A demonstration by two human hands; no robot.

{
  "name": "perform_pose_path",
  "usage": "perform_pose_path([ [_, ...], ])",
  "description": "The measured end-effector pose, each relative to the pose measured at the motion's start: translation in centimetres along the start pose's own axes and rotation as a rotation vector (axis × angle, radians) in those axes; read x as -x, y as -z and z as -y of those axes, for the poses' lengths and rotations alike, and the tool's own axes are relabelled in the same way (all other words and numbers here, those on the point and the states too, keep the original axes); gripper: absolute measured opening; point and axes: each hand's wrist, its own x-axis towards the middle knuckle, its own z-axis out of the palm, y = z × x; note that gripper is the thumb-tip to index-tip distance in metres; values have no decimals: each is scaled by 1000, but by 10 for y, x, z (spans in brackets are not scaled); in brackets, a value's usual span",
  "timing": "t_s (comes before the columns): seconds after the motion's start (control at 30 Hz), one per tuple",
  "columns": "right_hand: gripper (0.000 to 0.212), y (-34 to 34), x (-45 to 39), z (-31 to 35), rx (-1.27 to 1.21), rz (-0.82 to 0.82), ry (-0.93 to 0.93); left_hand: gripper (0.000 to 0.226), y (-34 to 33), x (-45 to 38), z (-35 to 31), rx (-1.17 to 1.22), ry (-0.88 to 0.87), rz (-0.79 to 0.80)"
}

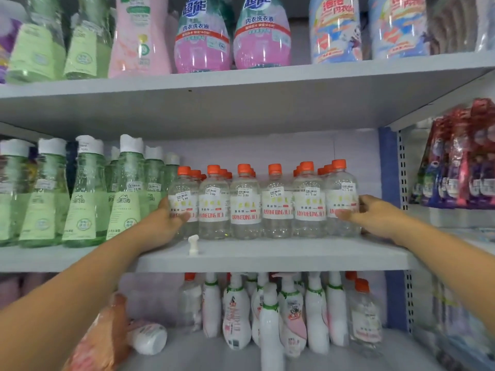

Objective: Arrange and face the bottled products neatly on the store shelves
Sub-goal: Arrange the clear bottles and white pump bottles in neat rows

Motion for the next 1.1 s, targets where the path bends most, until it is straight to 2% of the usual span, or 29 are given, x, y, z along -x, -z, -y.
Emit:
perform_pose_path([
  [0.1, 61, 1, 6, 6, 120, -34, -19, 59, 3, 8, -3, -30, 22, -25],
  [0.17, 68, 4, 16, 10, 312, -204, 48, 59, 6, 24, -4, -7, 45, -138],
  [0.2, 67, 4, 26, 10, 319, -330, 125, 59, 6, 38, -3, 74, 47, -222],
  [0.27, 47, -3, 60, 9, 82, -547, 325, 43, 1, 86, 5, 316, -84, -430],
  [0.3, 35, -13, 84, 7, -69, -605, 410, 31, -9, 114, 14, 419, -165, -534],
  [0.37, 16, -47, 133, 0, -202, -576, 526, 22, -39, 163, 41, 565, -223, -656],
  [0.4, 11, -68, 152, -6, -179, -550, 573, 25, -59, 177, 60, 613, -190, -643],
  [0.5, 14, -139, 182, -28, -136, -506, 617, 33, -119, 181, 114, 573, 21, -425],
  [0.57, 16, -180, 182, -46, -189, -418, 549, 33, -149, 162, 151, 447, 137, -298],
  [0.63, 19, -218, 177, -62, -245, -343, 384, 18, -168, 142, 177, 261, 231, -188],
  [0.7, 44, -252, 169, -73, -324, -254, 171, 34, -181, 114, 200, -35, 159, -217],
  [0.73, 49, -267, 164, -77, -367, -196, 75, 42, -184, 100, 207, -162, 97, -196],
  [0.77, 52, -279, 161, -79, -389, -142, -6, 49, -184, 87, 207, -295, 51, -133],
  [0.83, 63, -295, 154, -84, -386, -55, -124, 62, -183, 60, 206, -494, 93, 46],
  [0.97, 71, -300, 149, -84, -385, 78, -182, 74, -196, 30, 222, -610, 250, 221],
  [1.1, 70, -299, 152, -81, -328, 113, -200, 71, -200, 42, 219, -624, 220, 266],
])
